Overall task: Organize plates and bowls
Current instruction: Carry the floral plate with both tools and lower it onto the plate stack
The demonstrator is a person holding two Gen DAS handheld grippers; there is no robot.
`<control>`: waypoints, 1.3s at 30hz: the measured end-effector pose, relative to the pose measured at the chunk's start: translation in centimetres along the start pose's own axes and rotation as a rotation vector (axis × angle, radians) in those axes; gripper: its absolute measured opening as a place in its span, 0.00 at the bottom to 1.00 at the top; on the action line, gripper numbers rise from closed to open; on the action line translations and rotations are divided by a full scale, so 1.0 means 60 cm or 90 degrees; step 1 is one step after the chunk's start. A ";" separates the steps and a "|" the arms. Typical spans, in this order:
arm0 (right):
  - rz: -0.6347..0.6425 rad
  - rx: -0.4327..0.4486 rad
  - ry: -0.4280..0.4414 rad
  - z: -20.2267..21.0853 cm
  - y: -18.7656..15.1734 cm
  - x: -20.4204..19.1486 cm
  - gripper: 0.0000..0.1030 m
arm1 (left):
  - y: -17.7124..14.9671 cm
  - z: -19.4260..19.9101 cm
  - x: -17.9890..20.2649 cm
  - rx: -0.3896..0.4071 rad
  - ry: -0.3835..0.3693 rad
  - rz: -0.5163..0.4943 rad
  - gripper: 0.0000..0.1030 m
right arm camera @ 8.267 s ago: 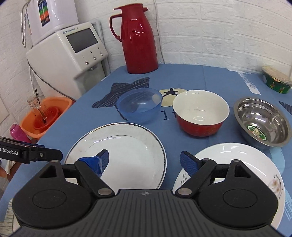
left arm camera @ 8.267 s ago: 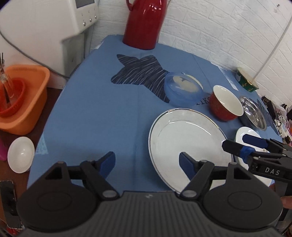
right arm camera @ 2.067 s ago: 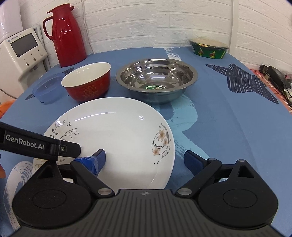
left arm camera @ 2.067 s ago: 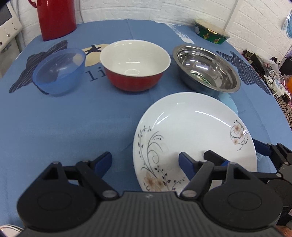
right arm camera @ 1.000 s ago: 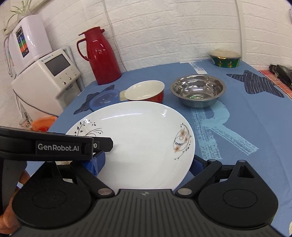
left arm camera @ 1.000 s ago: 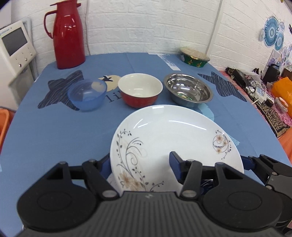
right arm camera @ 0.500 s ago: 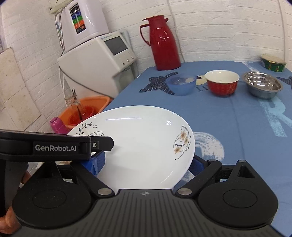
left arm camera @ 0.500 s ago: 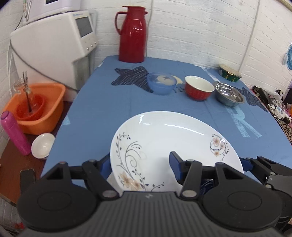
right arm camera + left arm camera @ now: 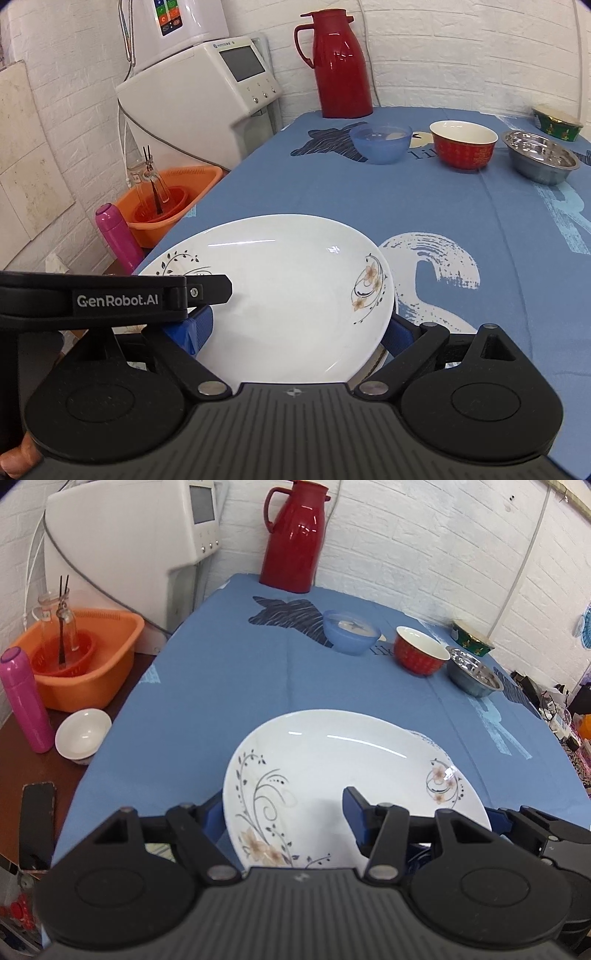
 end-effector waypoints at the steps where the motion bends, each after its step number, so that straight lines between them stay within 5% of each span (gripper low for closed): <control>1: 0.004 -0.003 -0.002 -0.003 -0.002 -0.001 0.80 | -0.001 -0.004 -0.004 -0.003 0.000 0.003 0.51; 20: -0.001 -0.005 0.001 -0.004 0.004 0.004 0.79 | 0.004 -0.005 -0.023 0.010 -0.043 0.012 0.64; 35: 0.132 -0.021 -0.079 -0.005 -0.007 -0.019 0.80 | 0.013 -0.004 -0.003 0.013 -0.036 -0.001 0.65; 39: 0.058 -0.022 -0.047 0.004 -0.001 0.018 0.78 | 0.012 0.005 0.005 0.016 -0.034 -0.009 0.66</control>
Point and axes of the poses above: each gripper's, at about its wrist camera, not at the fingertips, and z roughly against the way its jaws point, x to its right, y to its top, the point moved 1 cm from there along -z, roughly the way its jaws point, and after that the axes turned 5 degrees about -y, right-handed, at the moved point
